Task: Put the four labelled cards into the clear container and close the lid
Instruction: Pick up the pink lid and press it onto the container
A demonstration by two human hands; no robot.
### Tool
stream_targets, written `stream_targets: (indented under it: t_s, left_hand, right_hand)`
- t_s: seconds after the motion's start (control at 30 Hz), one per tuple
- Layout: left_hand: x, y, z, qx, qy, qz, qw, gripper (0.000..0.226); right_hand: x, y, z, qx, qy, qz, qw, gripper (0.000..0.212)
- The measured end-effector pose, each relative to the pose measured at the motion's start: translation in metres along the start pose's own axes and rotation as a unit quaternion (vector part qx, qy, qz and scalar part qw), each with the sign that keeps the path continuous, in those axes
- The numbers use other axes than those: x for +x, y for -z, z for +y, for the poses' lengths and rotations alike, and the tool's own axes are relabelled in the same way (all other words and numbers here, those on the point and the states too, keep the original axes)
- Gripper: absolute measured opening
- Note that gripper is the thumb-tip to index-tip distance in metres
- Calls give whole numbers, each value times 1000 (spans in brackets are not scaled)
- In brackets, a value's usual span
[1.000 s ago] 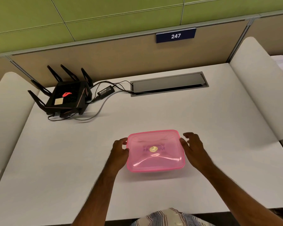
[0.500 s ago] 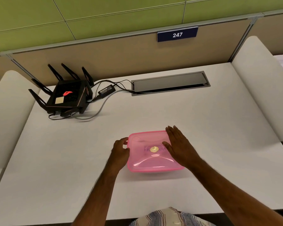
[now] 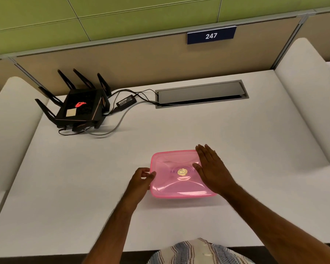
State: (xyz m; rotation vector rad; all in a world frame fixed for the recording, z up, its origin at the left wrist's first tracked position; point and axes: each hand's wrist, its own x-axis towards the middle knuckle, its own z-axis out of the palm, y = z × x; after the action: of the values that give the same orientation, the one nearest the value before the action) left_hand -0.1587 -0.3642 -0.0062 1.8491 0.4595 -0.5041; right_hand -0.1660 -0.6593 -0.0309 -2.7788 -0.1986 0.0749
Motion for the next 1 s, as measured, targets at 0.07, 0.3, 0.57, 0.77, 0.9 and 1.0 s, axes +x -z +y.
stream_targets:
  t_s: [0.07,0.3,0.57,0.77,0.9,1.0]
  left_hand:
    - [-3,2,-7,-19,12,-9,1000,27]
    - [-4,11,-22,-8,11,-47,999,57]
    - [-12,9,-26,80,58,-129,987,85]
    - [-16,13,-33,34,19,-155,987,84]
    - [-18,11,-39,-20,15,-142,990,86]
    - [-17,10,-42,-40,15,-139,989,83]
  right_hand:
    - [0,-1,1,6,-6,2,1000,67]
    - [-1,-2,0,10,-11,20,1000,65]
    - [-2,-3,-1,1,-17,28,999,65]
    - [-2,-3,-1,2,-20,27,999,64]
    - [-2,-3,-2,1,-21,28,999,64]
    - [-2,-2,-3,0,-22,28,999,64]
